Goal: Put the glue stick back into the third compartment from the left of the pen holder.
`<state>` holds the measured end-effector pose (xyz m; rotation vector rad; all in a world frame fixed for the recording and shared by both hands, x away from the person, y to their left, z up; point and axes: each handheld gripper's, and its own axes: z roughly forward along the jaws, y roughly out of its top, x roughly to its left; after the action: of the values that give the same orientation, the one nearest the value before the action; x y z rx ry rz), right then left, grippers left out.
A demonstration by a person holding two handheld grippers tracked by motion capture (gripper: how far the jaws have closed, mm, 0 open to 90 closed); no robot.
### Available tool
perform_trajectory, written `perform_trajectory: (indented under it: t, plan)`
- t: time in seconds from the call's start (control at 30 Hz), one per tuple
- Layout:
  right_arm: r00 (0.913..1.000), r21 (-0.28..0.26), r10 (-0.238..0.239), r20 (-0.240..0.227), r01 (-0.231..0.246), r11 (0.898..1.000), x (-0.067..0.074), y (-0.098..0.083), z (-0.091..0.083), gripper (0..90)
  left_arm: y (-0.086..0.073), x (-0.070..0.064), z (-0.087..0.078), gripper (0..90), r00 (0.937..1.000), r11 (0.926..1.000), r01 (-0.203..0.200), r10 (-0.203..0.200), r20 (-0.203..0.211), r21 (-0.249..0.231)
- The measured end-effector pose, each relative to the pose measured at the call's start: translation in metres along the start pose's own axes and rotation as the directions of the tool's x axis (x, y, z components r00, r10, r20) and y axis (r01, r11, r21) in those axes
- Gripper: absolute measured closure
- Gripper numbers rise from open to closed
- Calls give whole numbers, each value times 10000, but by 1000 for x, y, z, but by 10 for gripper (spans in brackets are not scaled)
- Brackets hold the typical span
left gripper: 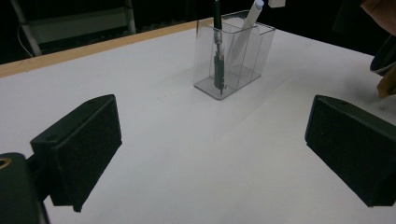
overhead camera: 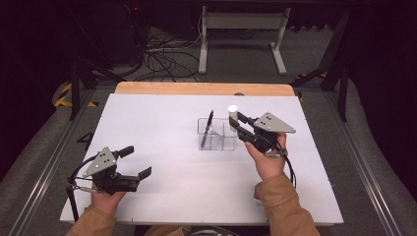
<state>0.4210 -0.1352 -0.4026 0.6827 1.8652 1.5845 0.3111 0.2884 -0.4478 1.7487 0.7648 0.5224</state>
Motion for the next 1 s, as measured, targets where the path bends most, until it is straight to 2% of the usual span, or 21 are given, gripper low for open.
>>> perform_trajectory:
  t: [0.33, 0.8, 1.0]
  plan:
    - [9997, 255, -255, -19, 256, 9993, -3, -17, 19, 690, -1, 0, 1, 45, 10000, 10000, 49, -49, 0, 11]
    - [10000, 1190, 16, 58, -22, 9929, -6, -32, 30, 688, -1, 1, 1, 45, 10000, 10000, 72, -72, 20, -23]
    - [10000, 1405, 9, 56, -17, 9901, -6, -34, 31, 687, -1, 1, 1, 46, 10000, 10000, 76, -76, 29, 2]
